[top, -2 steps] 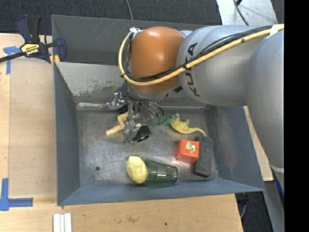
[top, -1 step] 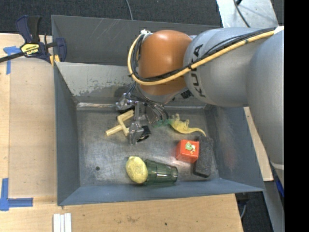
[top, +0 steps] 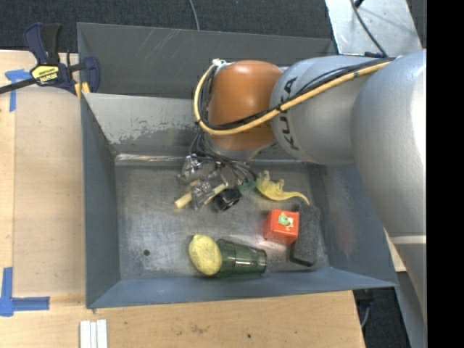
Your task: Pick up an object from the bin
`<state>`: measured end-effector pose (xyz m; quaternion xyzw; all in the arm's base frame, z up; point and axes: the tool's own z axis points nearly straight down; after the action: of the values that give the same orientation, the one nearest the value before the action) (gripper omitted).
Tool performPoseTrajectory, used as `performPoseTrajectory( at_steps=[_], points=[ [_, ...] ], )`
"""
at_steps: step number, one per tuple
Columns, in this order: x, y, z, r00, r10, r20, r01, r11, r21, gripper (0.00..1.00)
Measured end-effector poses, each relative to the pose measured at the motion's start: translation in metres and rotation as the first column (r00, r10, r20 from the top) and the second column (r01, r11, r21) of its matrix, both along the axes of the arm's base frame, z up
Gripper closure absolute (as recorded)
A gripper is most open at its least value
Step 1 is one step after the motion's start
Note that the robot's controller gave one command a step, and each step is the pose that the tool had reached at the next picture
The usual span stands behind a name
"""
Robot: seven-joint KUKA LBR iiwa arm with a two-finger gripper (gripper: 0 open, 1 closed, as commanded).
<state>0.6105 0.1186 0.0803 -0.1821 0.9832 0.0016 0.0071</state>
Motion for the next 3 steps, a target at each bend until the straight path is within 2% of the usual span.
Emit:
performPoseTrajectory(
  at_steps=[1,2,3],
  points=[
    [0.0,0.0,0.0,1.0,0.0,0.0,0.0,1.0,0.0,1.0],
    [0.002,0.006,0.091,1.0,-0.005,-0.012,0.005,1.0,-0.005,1.0],
    [0.002,0.006,0.091,1.0,-0.005,-0.012,0.005,1.0,-0.005,1.0]
  ],
)
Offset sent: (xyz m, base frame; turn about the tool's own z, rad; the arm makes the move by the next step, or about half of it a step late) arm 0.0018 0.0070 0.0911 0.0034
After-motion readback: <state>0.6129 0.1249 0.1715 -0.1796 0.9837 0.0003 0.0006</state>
